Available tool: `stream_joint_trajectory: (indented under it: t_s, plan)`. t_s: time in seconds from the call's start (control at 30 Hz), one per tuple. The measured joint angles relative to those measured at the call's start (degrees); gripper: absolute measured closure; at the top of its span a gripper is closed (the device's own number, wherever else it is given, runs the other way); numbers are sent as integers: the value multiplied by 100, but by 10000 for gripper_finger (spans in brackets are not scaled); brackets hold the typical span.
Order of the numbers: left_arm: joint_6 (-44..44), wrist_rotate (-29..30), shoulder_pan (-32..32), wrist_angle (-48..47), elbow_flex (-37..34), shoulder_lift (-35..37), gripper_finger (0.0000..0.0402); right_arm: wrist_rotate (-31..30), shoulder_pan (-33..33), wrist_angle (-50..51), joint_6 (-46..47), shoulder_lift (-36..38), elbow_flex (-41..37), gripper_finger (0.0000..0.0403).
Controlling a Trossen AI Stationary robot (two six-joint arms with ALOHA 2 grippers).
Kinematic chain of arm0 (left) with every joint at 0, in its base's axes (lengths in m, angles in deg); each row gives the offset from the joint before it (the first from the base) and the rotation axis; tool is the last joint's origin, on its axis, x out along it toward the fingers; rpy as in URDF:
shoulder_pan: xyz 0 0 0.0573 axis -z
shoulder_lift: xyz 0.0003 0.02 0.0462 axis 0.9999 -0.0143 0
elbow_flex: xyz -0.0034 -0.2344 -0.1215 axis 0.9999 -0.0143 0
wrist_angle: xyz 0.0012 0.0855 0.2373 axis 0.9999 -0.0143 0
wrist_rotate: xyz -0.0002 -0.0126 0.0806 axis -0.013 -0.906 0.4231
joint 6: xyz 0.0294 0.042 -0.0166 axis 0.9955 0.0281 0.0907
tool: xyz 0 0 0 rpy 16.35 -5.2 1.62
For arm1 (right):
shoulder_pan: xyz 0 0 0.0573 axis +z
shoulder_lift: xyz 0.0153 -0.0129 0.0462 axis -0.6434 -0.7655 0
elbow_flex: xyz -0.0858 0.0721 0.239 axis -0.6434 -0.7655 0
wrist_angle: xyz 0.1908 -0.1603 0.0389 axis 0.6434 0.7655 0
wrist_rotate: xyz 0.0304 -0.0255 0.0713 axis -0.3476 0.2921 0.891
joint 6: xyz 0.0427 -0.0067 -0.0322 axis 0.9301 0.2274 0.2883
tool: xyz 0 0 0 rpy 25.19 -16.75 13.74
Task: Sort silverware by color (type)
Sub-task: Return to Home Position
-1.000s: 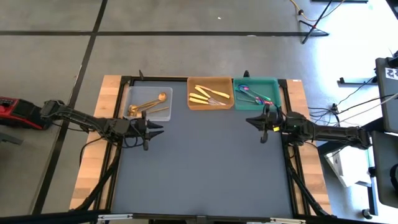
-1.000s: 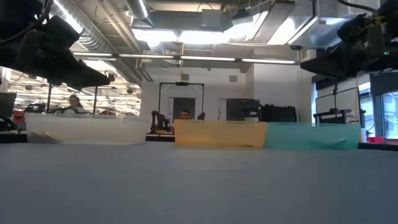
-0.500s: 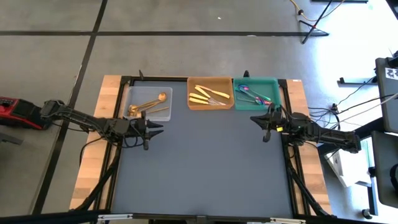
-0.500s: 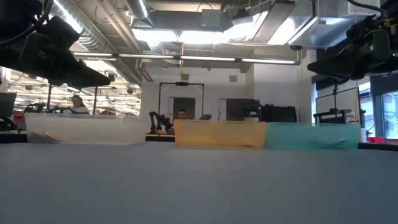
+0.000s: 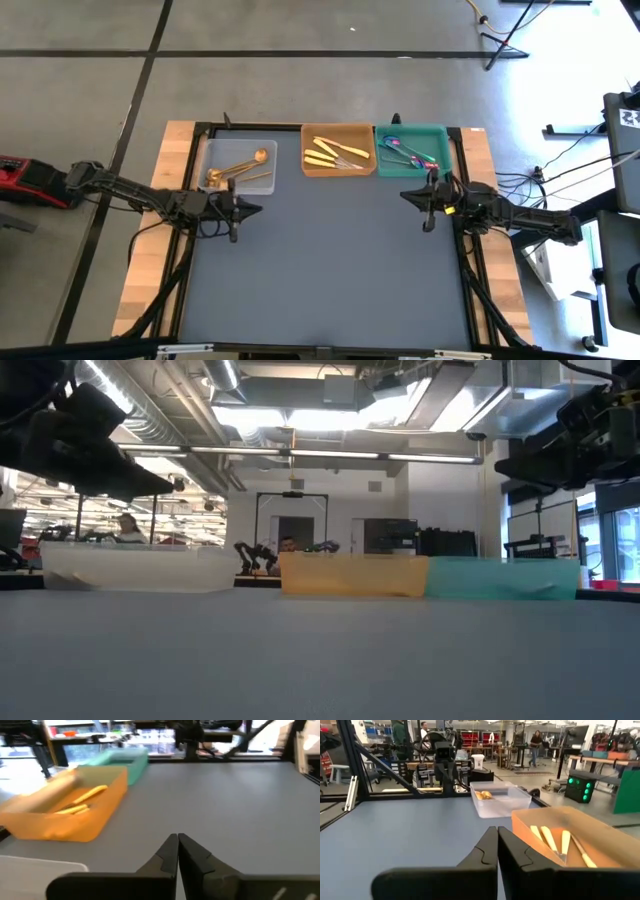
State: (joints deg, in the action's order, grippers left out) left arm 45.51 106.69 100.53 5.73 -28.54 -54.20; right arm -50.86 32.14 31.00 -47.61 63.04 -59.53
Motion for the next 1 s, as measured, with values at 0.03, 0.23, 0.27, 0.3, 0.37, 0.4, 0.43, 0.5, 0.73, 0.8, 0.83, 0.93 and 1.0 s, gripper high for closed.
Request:
stream_joint_trajectory:
  t_s: [0.03,0.23,0.27,0.3,0.37,0.4,0.43,0.5,0.73,0.8,0.83,0.93,1.0]
  plan:
    - [2,-62,5,-34,0,-2,398,0,0,1,54,-36,0,402]
    - [131,-388,4,-97,-2,-4,397,-2,0,7,71,-150,0,402]
    - [210,-397,4,-95,0,-4,397,-6,0,7,71,-146,0,402]
    - [307,-389,4,-99,0,-4,397,-7,0,7,71,-143,0,402]
    - [344,-265,4,-100,0,-4,398,-9,0,8,67,-142,0,402]
    - [338,-175,4,-107,0,-4,399,-9,0,7,51,-140,0,402]
    - [335,-91,4,-137,-1,-4,400,-7,0,7,51,-140,0,402]
    - [308,-3,4,-161,-2,-7,400,-9,0,9,58,-142,0,402]
    - [442,-495,9,9,0,278,401,-9,0,11,64,-140,0,402]
    - [493,-768,-41,-60,0,505,401,-9,0,11,65,-140,0,402]
    - [486,-887,-93,-142,0,639,401,-9,0,11,64,-140,-2,402]
    - [444,-1294,-295,-512,0,1101,401,-11,0,13,66,-140,-2,402]
    - [423,-1492,-468,-821,0,1411,401,-11,0,13,66,-140,-2,402]
